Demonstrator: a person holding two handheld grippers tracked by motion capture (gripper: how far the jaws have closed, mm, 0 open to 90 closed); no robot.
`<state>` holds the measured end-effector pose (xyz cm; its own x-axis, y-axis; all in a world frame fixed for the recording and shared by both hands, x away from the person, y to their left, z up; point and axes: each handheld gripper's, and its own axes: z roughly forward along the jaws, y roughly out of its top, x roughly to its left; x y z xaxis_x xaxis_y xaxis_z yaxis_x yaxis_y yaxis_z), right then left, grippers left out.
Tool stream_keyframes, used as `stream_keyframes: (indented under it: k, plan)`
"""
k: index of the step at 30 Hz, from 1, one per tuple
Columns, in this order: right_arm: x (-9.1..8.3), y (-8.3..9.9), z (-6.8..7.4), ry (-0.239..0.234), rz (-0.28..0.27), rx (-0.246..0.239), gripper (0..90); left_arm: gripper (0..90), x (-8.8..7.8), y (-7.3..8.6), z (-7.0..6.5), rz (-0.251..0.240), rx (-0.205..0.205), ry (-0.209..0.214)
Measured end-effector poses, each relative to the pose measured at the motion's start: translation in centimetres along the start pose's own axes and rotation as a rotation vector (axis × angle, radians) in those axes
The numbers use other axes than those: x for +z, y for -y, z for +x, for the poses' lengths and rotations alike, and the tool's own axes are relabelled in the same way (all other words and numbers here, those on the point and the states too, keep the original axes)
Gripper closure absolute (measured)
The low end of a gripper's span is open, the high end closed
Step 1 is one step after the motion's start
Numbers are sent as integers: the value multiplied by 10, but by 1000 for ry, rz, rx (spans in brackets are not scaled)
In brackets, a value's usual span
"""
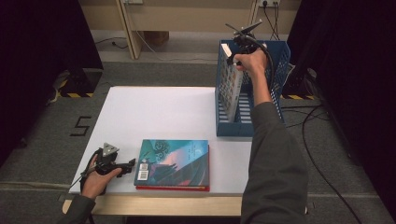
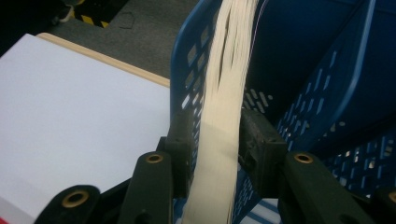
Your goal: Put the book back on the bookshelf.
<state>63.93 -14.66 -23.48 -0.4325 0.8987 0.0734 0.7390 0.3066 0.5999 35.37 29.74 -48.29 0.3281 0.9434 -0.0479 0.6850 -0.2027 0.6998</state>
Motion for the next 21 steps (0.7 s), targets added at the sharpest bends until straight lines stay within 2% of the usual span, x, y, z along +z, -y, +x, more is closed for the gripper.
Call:
stream_keyframes:
  k: [11,14,16,21]
  plan:
    - [-15,24,2,-84,10,-12,558,119,0,0,0,1,0,-1]
    - [-18,34,5,-109,19,-29,541,119,0,0,0,0,-1,-1]
    - [-19,38,7,-124,33,-39,548,119,0,0,0,0,-1,0]
    - [-18,45,10,-127,58,-68,588,119,0,0,0,0,-1,0]
